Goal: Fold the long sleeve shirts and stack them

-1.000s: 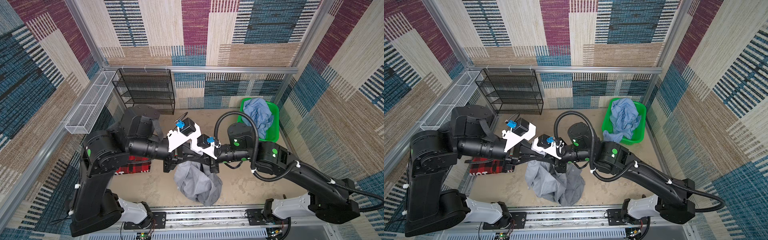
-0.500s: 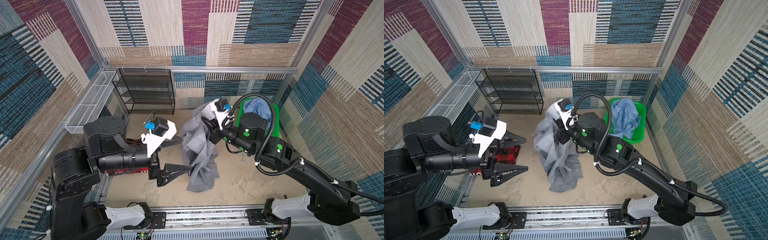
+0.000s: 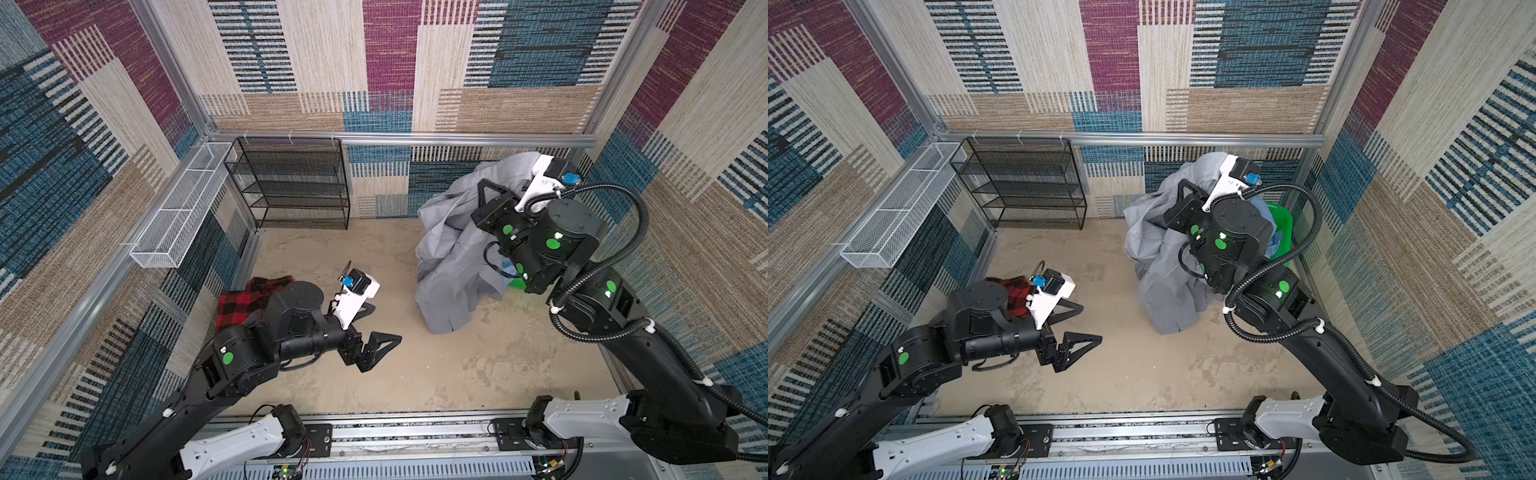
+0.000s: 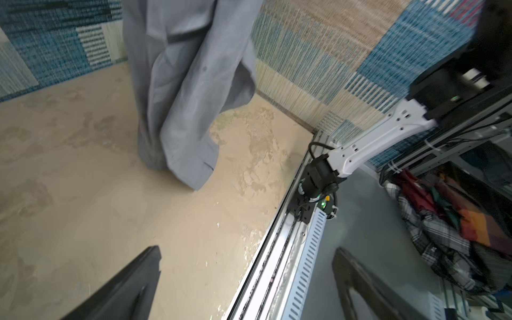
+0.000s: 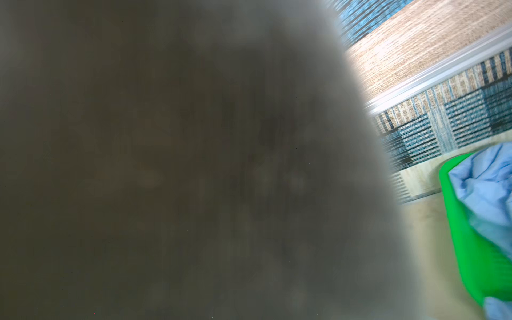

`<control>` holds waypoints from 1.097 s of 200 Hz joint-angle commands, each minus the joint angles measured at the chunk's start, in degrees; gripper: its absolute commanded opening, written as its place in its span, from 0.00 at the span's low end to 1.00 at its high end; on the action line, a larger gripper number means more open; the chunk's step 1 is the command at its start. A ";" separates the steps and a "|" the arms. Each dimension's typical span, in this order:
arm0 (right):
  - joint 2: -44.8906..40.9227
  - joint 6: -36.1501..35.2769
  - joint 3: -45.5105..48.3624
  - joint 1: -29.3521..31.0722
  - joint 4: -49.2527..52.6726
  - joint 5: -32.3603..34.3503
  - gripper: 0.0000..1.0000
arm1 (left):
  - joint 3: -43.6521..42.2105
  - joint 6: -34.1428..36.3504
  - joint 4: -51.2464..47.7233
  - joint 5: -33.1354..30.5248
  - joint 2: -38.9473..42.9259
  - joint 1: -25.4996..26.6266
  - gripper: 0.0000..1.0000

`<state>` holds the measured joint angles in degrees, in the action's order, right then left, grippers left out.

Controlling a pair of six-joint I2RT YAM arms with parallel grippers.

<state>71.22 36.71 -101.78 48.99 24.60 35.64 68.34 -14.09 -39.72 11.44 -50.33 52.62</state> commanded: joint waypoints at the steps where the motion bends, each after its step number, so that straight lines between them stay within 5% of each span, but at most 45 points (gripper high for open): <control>1: 0.31 7.33 -3.16 0.03 -2.50 -5.08 0.00 | -7.59 -5.87 17.45 -2.84 -0.49 0.09 0.99; 43: 0.61 8.04 -6.44 0.05 -0.32 -17.52 0.00 | -20.62 -3.39 36.89 -4.04 2.31 0.43 0.99; 75: -0.22 4.77 -5.61 0.00 -1.52 -22.54 0.00 | -22.69 -1.38 43.17 1.74 -0.14 0.88 0.99; 107: 0.50 5.08 -6.06 0.01 -0.21 -25.76 0.00 | -23.50 -1.85 48.02 0.95 -4.15 1.02 0.99; 172: 0.87 3.01 -8.45 0.05 1.59 -27.05 0.00 | -26.25 0.67 46.75 -9.43 1.27 1.00 0.81; 219: 1.23 1.82 -7.63 0.04 1.15 -27.72 0.00 | -26.15 1.43 41.19 -12.11 4.77 1.05 0.86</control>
<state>72.20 39.81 -109.58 48.95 27.77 9.39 42.19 -14.55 4.12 1.76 -46.96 53.63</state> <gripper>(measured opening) 0.065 0.858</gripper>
